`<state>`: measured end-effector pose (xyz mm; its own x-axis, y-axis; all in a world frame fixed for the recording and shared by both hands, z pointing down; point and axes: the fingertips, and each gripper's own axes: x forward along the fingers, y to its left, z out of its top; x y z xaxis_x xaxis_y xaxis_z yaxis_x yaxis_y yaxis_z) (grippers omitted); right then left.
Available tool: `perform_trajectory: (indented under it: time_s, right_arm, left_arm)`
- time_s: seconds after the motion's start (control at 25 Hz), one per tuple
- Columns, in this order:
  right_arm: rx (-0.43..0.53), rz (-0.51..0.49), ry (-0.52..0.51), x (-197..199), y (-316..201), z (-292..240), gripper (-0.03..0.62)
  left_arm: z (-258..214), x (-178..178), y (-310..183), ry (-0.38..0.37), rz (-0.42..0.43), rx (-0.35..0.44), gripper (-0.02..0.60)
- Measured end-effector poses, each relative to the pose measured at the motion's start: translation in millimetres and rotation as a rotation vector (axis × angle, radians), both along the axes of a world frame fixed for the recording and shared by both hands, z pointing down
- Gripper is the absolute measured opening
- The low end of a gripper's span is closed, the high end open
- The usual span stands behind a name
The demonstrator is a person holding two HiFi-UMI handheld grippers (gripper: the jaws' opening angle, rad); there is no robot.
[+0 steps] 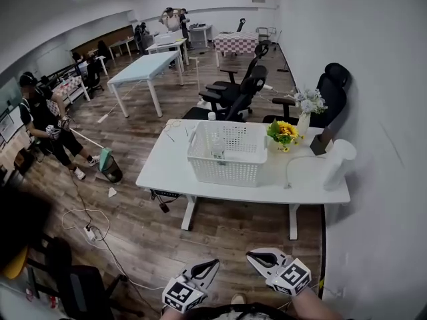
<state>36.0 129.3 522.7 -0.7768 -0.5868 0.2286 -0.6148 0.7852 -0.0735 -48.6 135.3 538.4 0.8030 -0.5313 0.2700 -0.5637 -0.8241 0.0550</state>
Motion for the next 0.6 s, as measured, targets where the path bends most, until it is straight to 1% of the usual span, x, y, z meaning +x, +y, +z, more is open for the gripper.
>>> perform_trajectory:
  time_s: [0.12, 0.24, 0.48, 0.6]
  right_arm:
    - [-0.002, -0.018, 0.004, 7, -12, 6, 0.023]
    - [-0.007, -0.016, -0.004, 10, -22, 7, 0.023]
    - [-0.006, -0.020, -0.007, 7, -41, 8, 0.023]
    - [-0.009, -0.005, -0.010, 4, -54, 12, 0.023]
  left_arm:
    - [1, 9, -11, -0.006, -0.006, 0.003, 0.011]
    - [0, 12, -19, -0.016, -0.006, 0.004, 0.011]
    - [-3, 5, -39, -0.005, -0.018, 0.002, 0.011]
    - [-3, 1, -54, -0.007, -0.011, 0.002, 0.011]
